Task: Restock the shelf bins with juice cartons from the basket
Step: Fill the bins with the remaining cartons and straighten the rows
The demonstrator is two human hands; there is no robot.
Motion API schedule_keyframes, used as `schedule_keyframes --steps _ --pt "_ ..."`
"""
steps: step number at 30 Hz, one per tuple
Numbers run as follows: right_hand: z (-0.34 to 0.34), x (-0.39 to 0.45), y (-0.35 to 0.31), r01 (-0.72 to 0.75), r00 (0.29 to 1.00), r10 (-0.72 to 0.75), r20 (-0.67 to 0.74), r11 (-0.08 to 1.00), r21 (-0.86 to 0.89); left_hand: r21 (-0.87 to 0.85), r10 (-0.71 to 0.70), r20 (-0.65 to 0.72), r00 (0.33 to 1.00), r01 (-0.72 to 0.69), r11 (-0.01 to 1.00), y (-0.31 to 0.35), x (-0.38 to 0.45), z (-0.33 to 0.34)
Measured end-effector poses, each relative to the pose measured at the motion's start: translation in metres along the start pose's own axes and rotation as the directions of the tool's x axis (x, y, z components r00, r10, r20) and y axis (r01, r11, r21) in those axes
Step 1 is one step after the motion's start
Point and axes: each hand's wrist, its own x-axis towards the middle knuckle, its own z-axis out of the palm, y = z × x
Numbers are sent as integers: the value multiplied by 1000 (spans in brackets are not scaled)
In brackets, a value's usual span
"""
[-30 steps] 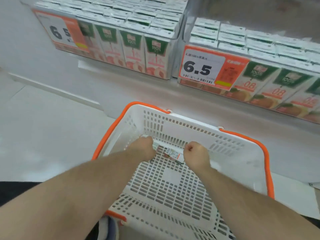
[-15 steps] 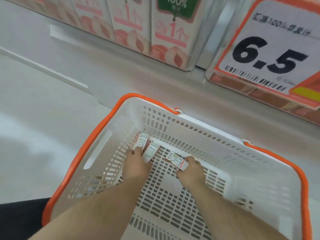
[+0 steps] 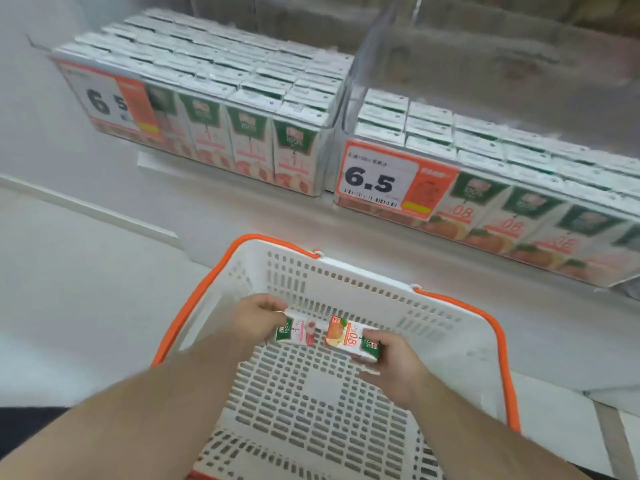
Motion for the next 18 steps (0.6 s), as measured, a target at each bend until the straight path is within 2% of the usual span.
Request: schedule_keyframes --steps 4,8,14,18 --pt "5 -55 -24 59 990 -82 111 979 197 -104 59 204 977 -38 994 52 -40 -16" --pt "18 -106 -48 99 957 -151 249 973 210 -123 169 322 932 -135 983 100 -83 -20" --pt "26 -160 -74 259 860 -266 436 963 76 -92 307 349 885 -293 952 147 -132 -31" --pt "35 -186 -81 295 817 -335 470 942 158 -167 420 332 845 -385 908 168 -155 -34"
